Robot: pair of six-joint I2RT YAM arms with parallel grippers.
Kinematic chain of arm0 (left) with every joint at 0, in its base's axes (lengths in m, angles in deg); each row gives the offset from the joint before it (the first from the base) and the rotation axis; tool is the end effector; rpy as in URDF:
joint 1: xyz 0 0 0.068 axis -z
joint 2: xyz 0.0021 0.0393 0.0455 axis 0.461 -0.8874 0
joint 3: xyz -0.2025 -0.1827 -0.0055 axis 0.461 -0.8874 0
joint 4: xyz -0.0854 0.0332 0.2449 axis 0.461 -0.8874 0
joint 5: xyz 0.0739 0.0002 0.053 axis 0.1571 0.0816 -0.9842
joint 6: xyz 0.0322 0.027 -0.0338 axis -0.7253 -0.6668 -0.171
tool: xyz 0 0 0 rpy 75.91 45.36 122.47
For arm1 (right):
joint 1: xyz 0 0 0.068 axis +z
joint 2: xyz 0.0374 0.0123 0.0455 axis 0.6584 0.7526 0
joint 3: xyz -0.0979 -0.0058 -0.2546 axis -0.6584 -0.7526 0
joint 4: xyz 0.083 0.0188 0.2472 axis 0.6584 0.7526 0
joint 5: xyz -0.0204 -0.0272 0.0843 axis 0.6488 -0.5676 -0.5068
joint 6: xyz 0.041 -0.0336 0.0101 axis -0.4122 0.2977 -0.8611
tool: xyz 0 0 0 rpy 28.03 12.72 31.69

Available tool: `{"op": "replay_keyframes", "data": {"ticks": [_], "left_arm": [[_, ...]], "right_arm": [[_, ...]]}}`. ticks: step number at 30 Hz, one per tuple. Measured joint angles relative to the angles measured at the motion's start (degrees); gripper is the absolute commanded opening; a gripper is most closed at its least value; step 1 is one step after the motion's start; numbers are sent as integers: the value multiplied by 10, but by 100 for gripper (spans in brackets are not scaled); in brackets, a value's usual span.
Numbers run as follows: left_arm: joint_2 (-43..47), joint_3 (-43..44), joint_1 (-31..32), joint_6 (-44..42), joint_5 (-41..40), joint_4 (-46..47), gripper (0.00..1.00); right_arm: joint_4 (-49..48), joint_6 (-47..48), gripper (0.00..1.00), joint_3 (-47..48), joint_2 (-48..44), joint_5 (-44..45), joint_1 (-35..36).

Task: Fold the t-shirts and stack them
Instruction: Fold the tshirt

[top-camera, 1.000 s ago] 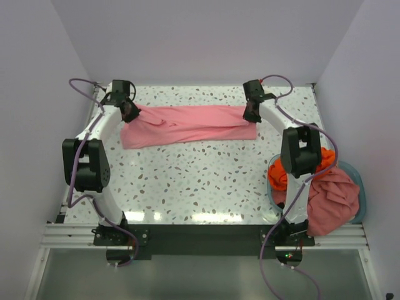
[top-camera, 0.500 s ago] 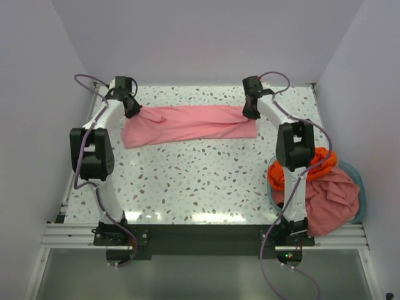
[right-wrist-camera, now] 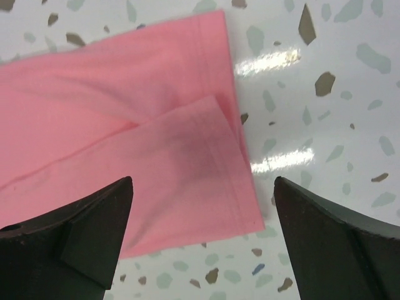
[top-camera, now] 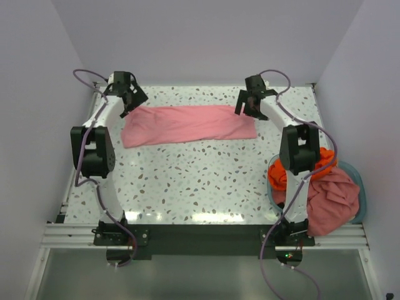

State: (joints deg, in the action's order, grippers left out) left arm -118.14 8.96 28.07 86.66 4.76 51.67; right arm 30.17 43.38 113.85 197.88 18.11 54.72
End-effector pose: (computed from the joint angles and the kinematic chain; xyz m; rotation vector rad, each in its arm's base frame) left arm 0.4648 0.0013 0.2453 -0.8852 2.2130 -0.1265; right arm 0.4673 0.1028 0.2219 0.3652 2.4494 -0.0514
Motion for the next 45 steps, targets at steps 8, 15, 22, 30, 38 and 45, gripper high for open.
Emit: {"op": "replay_keyframes", "data": {"ticks": [8,15,22,30,38,45], "left_arm": [[70,-158,32,2,17,17,100],[-3,-142,34,0,22,16,100],[-109,14,35,-22,49,25,100],[-297,293,58,-34,121,65,100],[-346,332,134,11,142,162,100],[-362,343,157,65,125,197,100]], "right_arm": [[-33,41,99,-30,-12,-47,78],[-48,51,99,-17,51,-61,78],[-136,44,98,-236,-70,-84,86],[-246,-53,99,-506,-264,-126,287],[-334,-122,99,-539,-271,-224,489],[-314,-119,99,-508,-257,-270,530]]}}
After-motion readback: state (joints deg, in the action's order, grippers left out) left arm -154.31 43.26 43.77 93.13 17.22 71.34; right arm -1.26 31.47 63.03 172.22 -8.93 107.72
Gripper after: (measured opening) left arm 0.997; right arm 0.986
